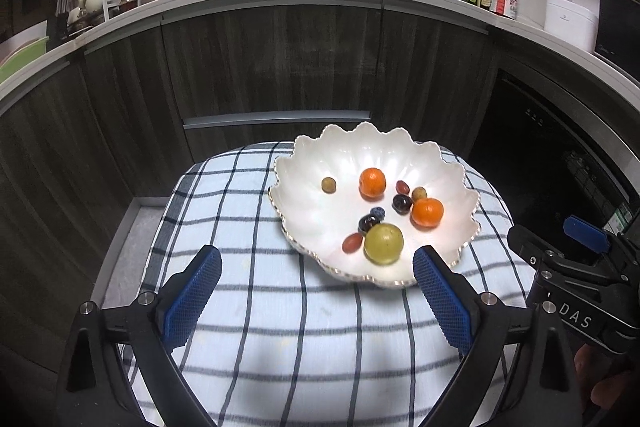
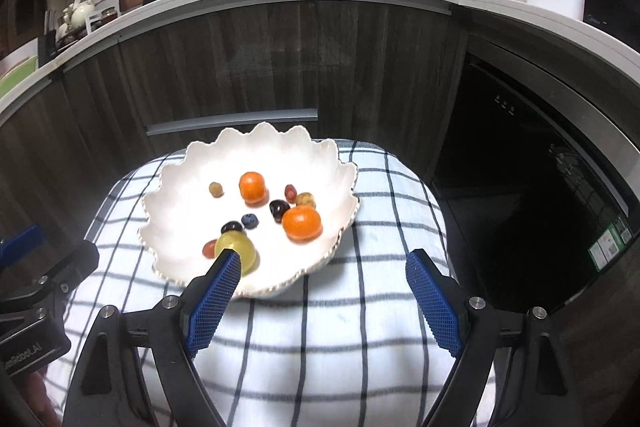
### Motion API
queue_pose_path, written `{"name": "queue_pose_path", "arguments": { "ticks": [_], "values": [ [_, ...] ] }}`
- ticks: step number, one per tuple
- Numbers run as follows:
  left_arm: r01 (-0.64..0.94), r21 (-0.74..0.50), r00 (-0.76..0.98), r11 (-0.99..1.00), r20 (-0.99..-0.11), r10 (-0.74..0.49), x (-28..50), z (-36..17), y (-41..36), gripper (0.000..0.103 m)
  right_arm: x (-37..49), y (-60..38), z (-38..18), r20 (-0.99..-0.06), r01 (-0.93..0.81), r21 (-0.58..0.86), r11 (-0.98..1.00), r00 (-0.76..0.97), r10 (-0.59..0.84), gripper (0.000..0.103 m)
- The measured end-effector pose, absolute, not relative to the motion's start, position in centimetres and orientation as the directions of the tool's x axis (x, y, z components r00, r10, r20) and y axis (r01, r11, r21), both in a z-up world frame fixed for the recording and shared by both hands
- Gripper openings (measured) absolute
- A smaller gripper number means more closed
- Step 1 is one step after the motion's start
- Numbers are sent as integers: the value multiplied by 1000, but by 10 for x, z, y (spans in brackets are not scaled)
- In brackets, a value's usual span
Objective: Organize fruits
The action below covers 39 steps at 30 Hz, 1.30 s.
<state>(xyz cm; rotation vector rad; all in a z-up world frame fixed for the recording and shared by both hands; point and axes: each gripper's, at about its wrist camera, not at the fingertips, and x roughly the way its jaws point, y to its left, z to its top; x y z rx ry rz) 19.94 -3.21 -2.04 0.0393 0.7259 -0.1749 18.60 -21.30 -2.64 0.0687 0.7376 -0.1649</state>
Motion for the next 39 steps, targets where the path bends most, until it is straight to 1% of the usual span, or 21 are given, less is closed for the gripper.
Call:
{"name": "queue_pose_path", "arguments": {
  "ticks": [10, 20, 26, 33, 37, 39],
  "values": [
    [170, -39, 744, 985, -650, -154, 157, -17, -26, 98, 138, -206, -19, -645, 192, 8, 981, 751, -142, 85],
    [144, -29, 762, 989, -634, -129, 120, -14, -16, 98, 102, -201, -18, -634, 193, 12, 981, 760, -142, 85],
    [126, -18, 792, 992, -601, -112, 100, -7, -12, 98, 82, -197, -12, -609, 189, 8, 982, 780, -145, 85],
    [117, -11, 801, 993, -590, -101, 82, -5, -10, 98, 65, -196, -5, -584, 190, 8, 982, 798, -150, 85],
    [97, 21, 827, 995, -557, -69, 66, -2, -8, 99, 54, -197, -4, -574, 201, 5, 980, 803, -162, 85],
    [95, 18, 831, 995, -551, -70, 61, 1, -7, 99, 47, -198, -3, -565, 209, 3, 978, 807, -170, 85]
  ]
}}
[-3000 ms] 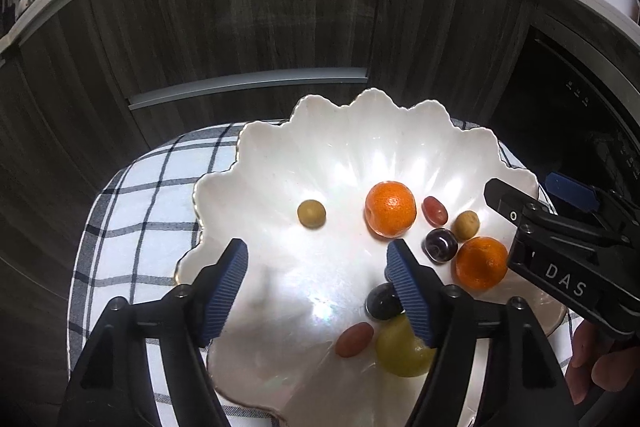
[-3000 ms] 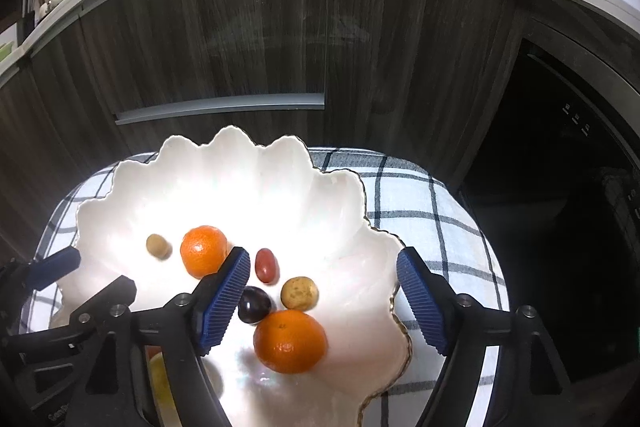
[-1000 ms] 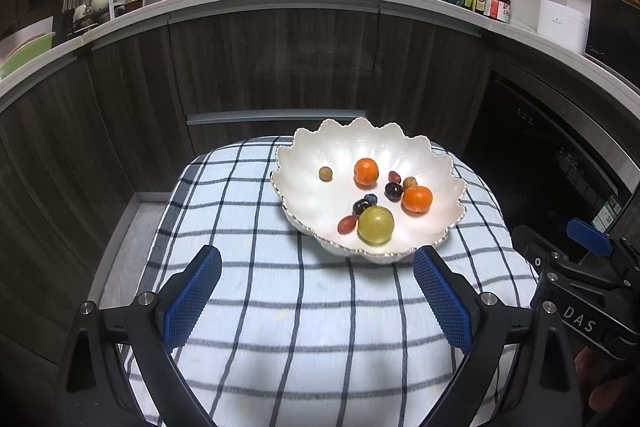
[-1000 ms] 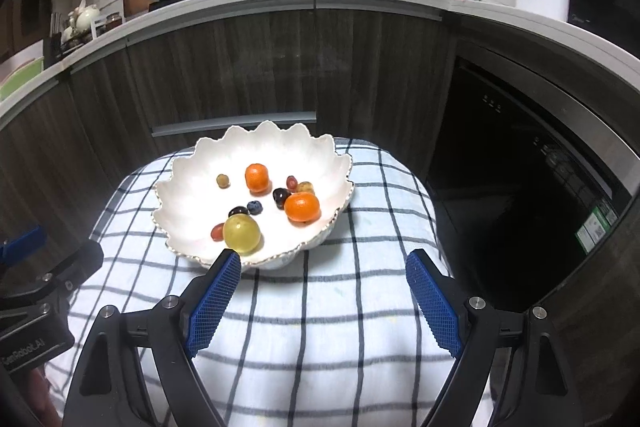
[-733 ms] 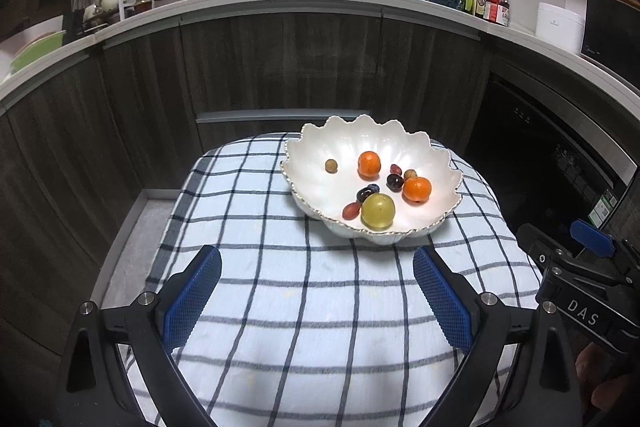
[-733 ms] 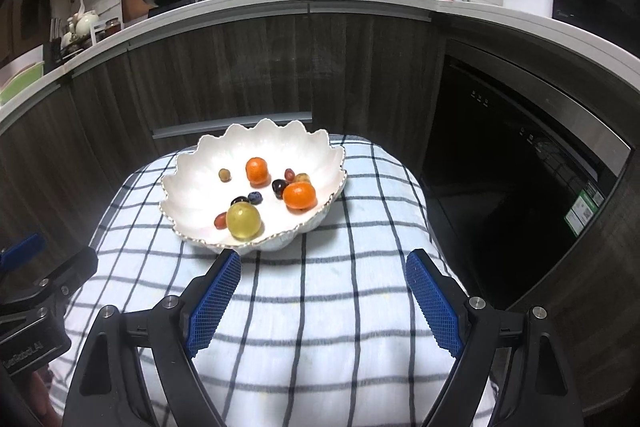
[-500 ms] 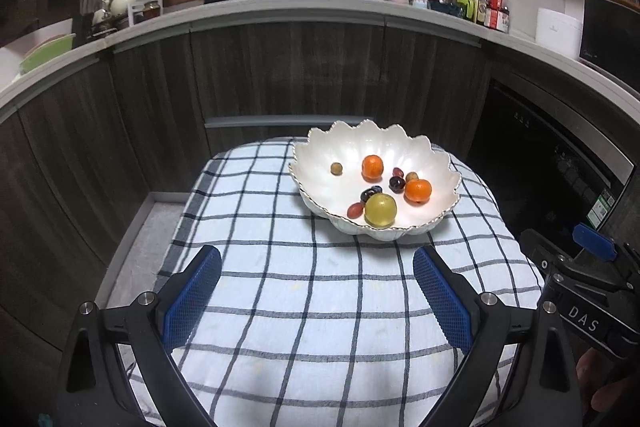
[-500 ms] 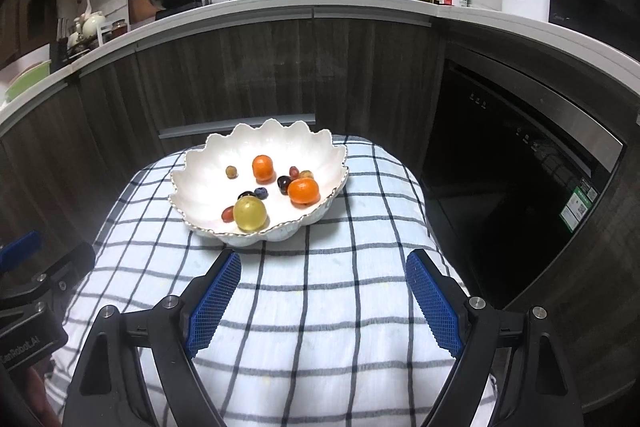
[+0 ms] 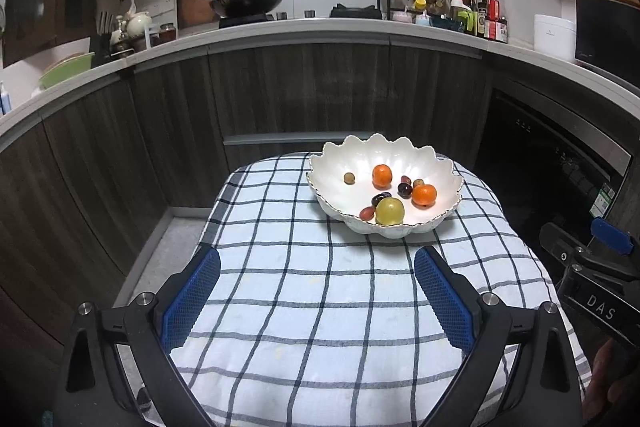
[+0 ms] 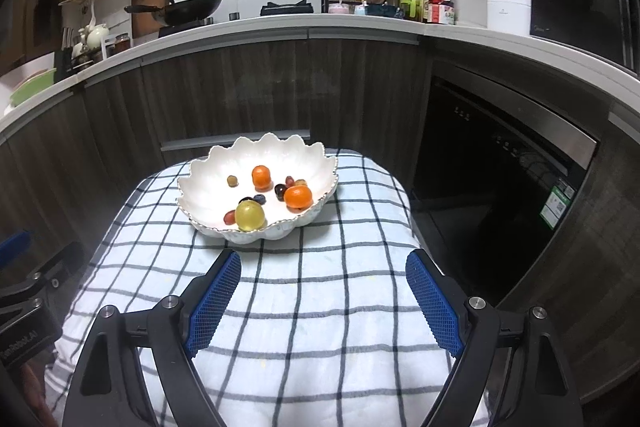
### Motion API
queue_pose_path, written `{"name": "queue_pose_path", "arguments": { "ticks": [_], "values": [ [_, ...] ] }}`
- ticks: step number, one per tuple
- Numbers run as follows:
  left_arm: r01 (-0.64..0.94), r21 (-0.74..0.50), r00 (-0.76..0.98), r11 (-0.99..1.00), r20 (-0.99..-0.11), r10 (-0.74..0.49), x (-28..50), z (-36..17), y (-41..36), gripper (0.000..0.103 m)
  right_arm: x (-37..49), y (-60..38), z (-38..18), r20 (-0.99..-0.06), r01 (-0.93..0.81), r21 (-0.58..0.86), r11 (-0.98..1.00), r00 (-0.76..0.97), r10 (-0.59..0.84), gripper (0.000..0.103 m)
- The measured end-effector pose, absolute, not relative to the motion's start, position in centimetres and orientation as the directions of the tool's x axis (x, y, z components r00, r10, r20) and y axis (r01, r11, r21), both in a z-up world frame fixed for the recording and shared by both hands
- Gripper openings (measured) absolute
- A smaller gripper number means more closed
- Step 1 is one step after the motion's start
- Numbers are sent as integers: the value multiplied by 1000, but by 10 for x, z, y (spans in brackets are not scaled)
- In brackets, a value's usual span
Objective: Organize fruits
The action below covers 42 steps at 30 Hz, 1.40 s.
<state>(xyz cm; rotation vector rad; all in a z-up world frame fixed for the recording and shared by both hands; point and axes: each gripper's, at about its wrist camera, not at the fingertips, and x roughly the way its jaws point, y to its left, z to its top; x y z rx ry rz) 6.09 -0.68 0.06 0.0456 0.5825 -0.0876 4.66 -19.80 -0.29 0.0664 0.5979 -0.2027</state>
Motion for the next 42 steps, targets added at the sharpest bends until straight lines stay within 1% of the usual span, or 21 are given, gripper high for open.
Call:
{"name": "queue_pose_path", "arguments": {
  "ticks": [7, 14, 42],
  "values": [
    [99, 19, 845, 995, -529, -74, 38, 8, -7, 100, 28, -200, 0, -562, 206, 10, 978, 811, -165, 85],
    [115, 13, 834, 993, -545, -89, 33, 5, -9, 101, 11, -197, 2, -553, 194, 2, 981, 817, -161, 85],
    [134, 12, 833, 991, -542, -106, 28, 6, -11, 101, 8, -200, 4, -548, 205, 17, 979, 821, -162, 86]
  ]
}}
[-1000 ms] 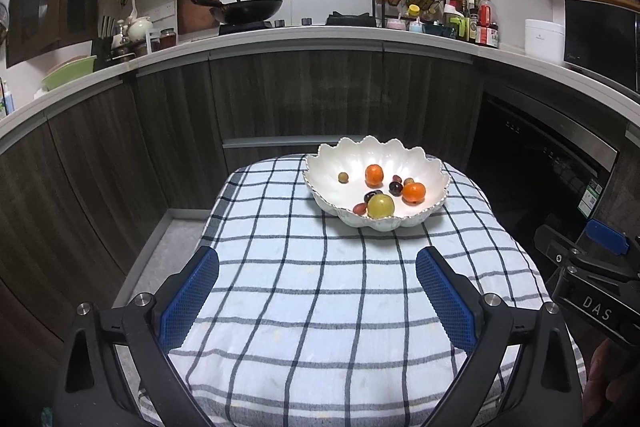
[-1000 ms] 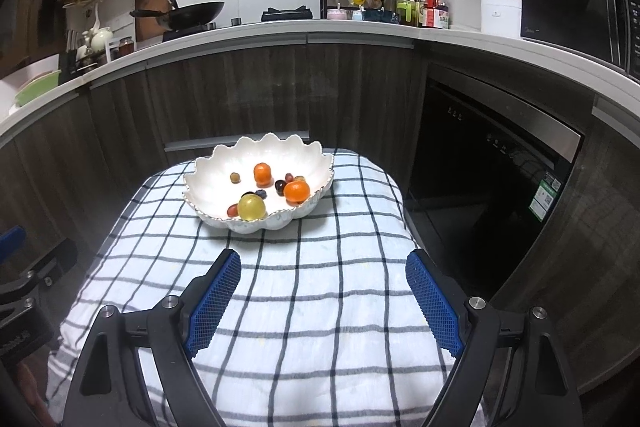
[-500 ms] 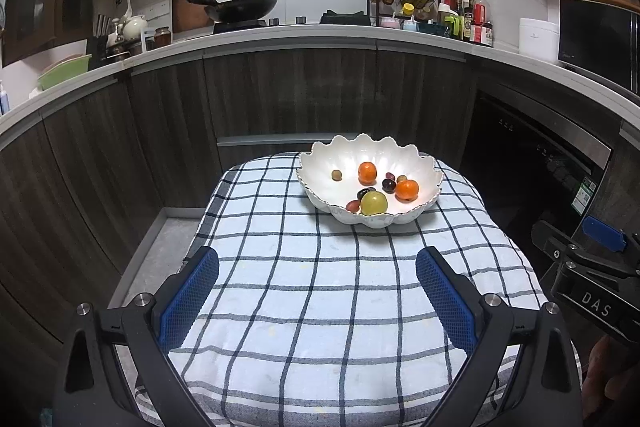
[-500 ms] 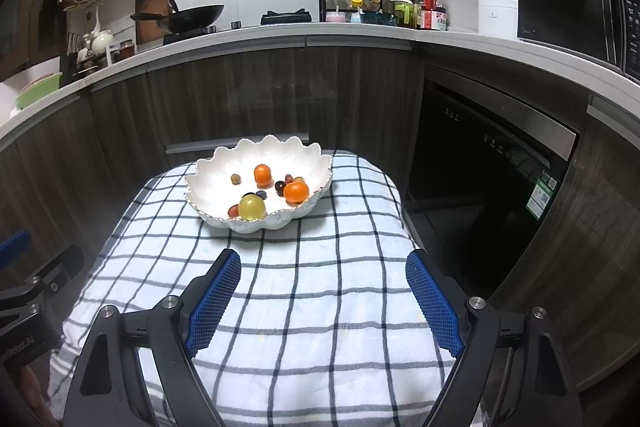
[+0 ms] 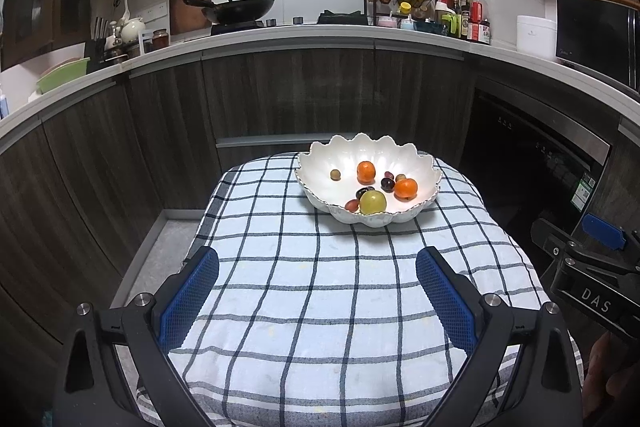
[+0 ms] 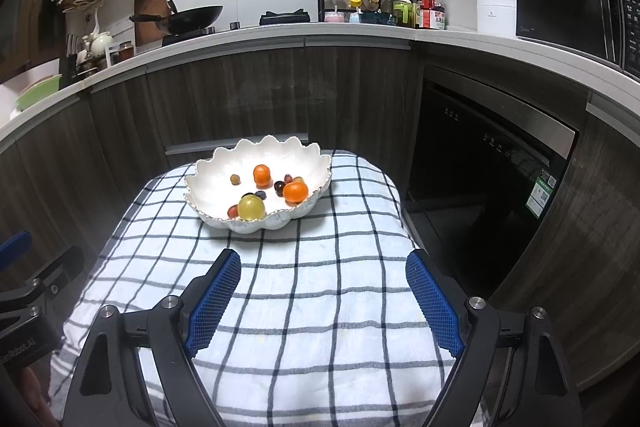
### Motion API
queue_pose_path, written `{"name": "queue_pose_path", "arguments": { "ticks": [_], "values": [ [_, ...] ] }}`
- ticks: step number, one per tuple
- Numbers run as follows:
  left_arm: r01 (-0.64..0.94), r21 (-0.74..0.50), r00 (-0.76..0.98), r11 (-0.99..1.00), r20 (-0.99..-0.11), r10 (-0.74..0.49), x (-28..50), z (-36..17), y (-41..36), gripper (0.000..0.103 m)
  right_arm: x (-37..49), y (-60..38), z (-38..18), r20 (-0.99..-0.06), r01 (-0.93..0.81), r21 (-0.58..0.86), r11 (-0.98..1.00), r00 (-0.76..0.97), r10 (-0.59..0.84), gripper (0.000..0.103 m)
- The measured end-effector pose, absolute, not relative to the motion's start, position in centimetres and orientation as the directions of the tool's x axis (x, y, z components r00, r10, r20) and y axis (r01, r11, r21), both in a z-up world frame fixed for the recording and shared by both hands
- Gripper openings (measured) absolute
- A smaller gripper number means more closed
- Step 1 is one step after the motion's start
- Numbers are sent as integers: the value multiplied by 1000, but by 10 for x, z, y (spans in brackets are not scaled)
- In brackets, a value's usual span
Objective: Organize fruits
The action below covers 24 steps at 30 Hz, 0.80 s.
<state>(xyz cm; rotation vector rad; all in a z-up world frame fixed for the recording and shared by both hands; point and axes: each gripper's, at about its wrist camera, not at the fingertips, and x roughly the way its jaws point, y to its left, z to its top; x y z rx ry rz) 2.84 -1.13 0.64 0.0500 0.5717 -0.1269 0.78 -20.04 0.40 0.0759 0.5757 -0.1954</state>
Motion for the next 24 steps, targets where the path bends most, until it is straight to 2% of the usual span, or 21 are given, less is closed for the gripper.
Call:
{"name": "queue_pose_path", "arguments": {
  "ticks": [24],
  "values": [
    [139, -5, 826, 990, -551, -119, 30, 5, -9, 101, 9, -199, 0, -559, 199, 20, 980, 815, -154, 86]
  ]
}}
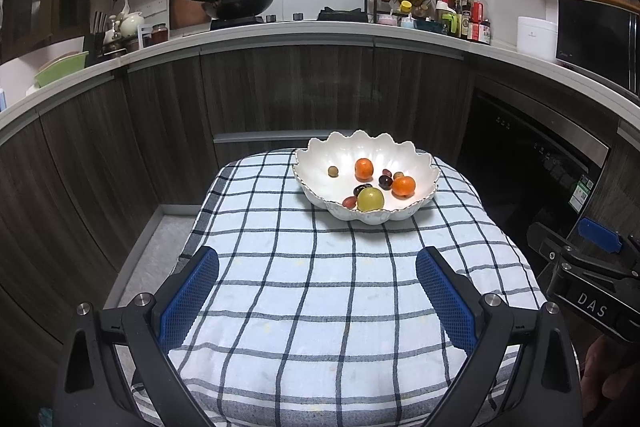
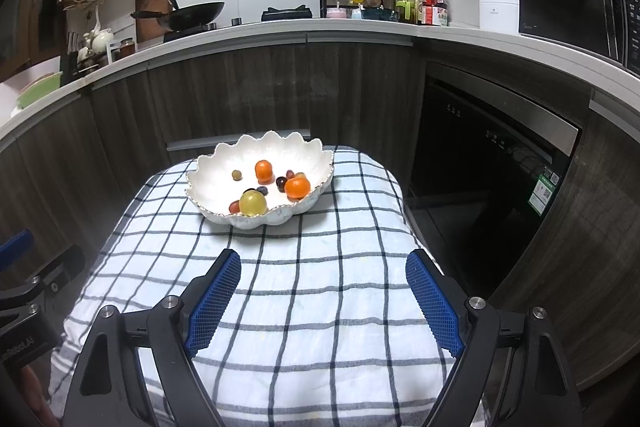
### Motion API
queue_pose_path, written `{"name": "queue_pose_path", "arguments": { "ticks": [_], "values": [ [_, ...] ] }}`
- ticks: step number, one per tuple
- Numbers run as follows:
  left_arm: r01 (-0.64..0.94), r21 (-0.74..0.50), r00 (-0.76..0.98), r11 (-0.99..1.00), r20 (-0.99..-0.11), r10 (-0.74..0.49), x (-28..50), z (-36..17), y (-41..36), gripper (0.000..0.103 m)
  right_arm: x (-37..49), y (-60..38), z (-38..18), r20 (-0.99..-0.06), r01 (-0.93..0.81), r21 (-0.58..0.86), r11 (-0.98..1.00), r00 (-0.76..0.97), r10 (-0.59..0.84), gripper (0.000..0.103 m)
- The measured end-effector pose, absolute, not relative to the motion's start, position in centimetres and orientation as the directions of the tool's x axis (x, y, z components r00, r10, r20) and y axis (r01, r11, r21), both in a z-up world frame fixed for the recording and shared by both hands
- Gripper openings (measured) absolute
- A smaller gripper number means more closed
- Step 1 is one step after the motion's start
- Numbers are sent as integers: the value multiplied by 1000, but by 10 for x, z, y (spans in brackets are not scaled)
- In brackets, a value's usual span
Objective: Organize fruits
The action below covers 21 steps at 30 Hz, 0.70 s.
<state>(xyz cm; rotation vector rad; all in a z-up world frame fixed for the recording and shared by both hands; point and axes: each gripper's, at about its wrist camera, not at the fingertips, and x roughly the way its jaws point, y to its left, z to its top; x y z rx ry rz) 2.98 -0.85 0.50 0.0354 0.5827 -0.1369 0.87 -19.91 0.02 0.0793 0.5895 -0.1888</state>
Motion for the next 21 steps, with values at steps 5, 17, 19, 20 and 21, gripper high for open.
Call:
{"name": "queue_pose_path", "arguments": {
  "ticks": [5, 17, 19, 20, 21],
  "values": [
    [140, -7, 825, 990, -552, -120, 30, 5, -8, 101, 8, -201, -2, -564, 198, 23, 980, 812, -151, 86],
    [141, -9, 823, 990, -555, -122, 31, 3, -7, 101, 9, -202, -2, -565, 197, 23, 980, 811, -150, 86],
    [138, -9, 822, 990, -556, -120, 31, 1, -7, 101, 9, -202, -3, -567, 198, 21, 980, 810, -151, 86],
    [137, -12, 823, 991, -555, -120, 30, 0, -6, 101, 9, -202, -4, -568, 199, 20, 980, 809, -153, 86],
    [137, -12, 823, 991, -556, -121, 31, -1, -6, 101, 10, -203, -5, -569, 200, 18, 980, 808, -155, 86]
  ]
}}
